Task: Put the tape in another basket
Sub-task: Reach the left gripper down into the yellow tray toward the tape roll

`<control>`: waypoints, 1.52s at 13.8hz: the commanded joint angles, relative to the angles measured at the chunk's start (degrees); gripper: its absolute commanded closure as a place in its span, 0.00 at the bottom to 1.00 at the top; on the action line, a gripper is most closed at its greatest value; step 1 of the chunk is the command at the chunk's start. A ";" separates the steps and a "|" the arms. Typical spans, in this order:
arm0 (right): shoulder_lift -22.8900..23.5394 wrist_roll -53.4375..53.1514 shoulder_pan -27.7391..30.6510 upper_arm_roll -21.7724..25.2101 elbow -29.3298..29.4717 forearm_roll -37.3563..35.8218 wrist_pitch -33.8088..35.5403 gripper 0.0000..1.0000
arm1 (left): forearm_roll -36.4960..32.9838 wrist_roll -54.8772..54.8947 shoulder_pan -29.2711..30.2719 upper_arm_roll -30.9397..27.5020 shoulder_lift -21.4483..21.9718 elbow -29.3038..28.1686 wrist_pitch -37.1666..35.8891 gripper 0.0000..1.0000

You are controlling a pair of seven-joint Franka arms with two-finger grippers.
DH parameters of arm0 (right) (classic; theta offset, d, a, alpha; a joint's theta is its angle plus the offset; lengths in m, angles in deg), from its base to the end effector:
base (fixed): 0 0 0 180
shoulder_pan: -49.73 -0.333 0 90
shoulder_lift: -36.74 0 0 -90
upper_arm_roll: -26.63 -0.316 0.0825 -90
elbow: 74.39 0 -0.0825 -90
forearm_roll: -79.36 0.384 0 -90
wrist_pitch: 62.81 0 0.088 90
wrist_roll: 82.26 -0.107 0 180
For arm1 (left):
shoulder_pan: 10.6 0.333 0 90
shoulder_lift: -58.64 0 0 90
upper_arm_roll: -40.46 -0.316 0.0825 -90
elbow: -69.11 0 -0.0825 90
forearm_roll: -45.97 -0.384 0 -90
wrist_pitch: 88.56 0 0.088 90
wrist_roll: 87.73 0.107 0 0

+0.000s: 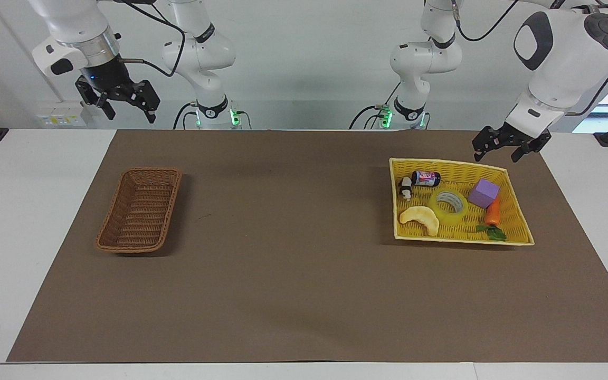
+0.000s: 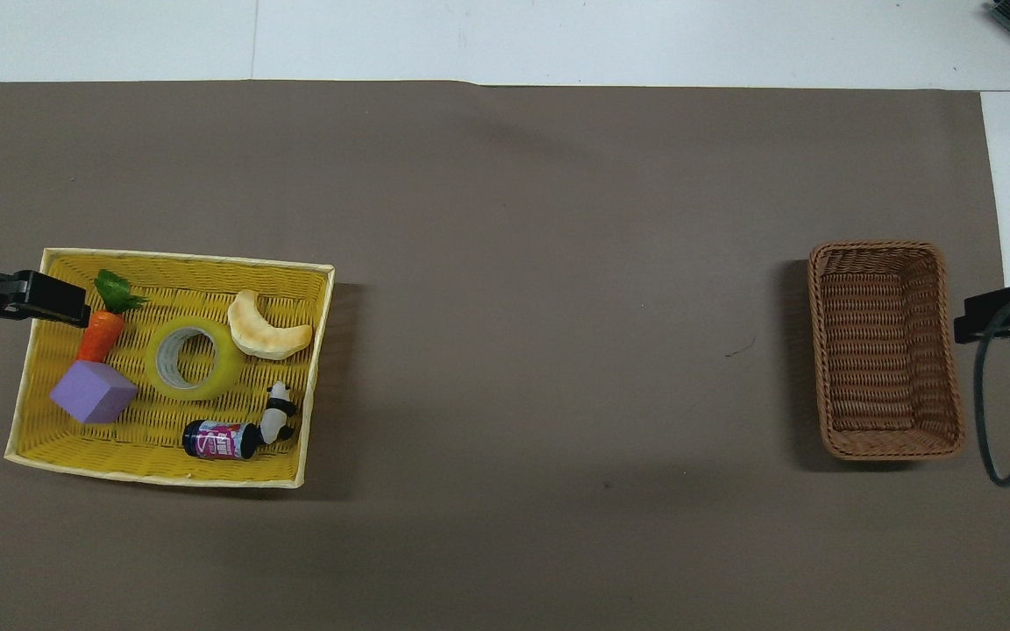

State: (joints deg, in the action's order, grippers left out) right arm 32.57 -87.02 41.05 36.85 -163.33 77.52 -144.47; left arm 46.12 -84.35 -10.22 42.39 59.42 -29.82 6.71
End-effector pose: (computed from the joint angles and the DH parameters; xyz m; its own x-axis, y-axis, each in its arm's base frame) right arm 0.5162 -0.0217 0.6591 0.9921 -0.1131 -0.0536 -0.1120 -0.9934 0.0236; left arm 0.5523 -0.0153 0.5660 0.9951 -0.0856 -0.0500 -0.0855 -0.9963 0.0051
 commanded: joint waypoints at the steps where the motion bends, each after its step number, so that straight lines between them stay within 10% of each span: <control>1: -1.55 1.07 0.41 -0.46 -2.12 -0.18 -1.48 0.00 | 0.73 -0.21 -0.38 -0.35 0.54 -3.63 4.65 0.00; 12: -1.63 1.07 0.41 -0.38 -2.12 -0.18 -1.48 0.00 | 0.73 -2.67 0.15 -0.43 -10.01 -8.72 17.21 0.02; 21: -1.98 1.50 0.59 -0.37 -2.83 -0.18 -1.74 0.00 | 0.82 -2.49 2.52 -0.43 -7.11 -22.35 24.00 0.39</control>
State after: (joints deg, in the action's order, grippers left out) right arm 32.17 -86.89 41.08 36.85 -163.99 77.52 -144.47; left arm 46.13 -86.26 -8.06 41.73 48.77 -47.28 28.86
